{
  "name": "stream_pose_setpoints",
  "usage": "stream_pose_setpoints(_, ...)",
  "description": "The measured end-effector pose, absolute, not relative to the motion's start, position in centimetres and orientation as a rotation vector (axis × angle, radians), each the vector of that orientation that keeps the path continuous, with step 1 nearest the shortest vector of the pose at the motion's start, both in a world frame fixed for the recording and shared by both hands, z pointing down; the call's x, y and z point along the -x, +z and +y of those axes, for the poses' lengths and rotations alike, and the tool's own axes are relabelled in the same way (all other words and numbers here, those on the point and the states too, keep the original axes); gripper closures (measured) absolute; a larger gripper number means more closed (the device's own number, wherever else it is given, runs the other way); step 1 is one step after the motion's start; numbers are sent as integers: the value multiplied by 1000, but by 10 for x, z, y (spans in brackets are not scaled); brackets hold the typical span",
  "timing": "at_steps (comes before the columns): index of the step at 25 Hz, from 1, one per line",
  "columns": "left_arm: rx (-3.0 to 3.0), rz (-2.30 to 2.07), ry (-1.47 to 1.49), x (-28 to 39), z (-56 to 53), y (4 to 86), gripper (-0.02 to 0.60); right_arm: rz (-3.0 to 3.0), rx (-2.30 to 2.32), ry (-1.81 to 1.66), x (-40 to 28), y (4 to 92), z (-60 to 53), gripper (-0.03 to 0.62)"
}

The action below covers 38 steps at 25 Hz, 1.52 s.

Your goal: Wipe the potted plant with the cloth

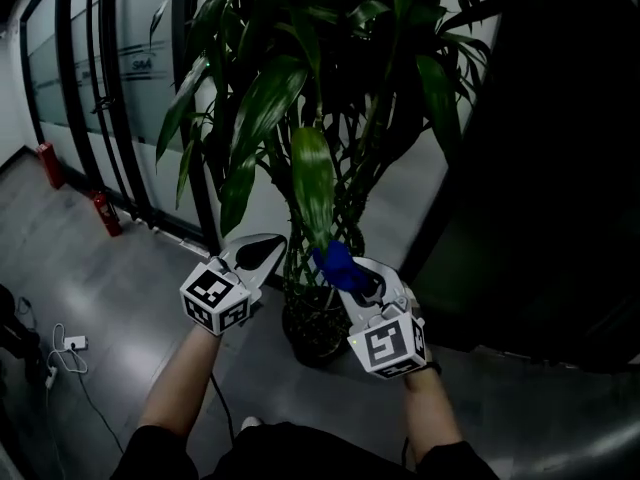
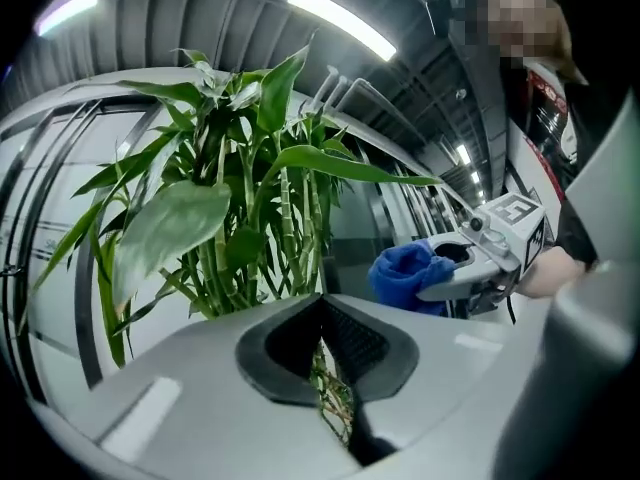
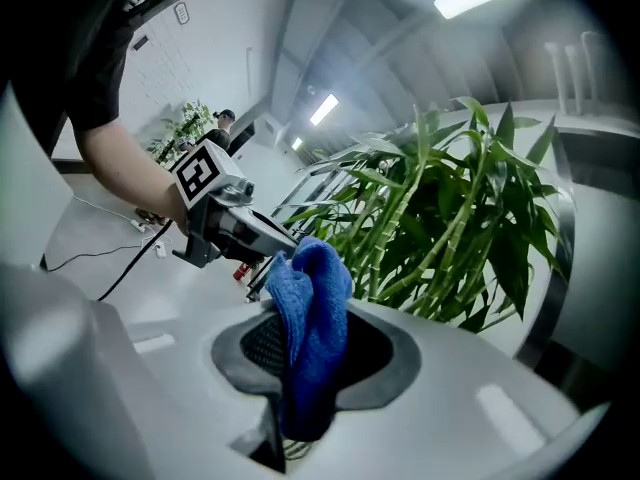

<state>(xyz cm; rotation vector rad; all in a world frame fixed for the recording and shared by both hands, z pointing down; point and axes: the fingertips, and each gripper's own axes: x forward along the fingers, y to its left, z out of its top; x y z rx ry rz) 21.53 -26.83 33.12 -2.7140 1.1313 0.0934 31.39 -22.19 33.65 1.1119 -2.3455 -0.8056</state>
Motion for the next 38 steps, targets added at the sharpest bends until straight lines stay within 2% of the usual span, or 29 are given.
stream_pose_setpoints(11, 2705, 990, 117, -252, -284, 287, 575, -2244, -1362, -934, -354, 241, -270, 499)
stream_pose_setpoints(21, 2610, 996, 72, -250, -306, 251, 575, -2191, -1329, -1349, -293, 124, -249, 499)
stream_pose_setpoints(38, 2570, 935, 37, -247, -305, 246, 575, -2022, -1029, -1340, -229, 181, -261, 499)
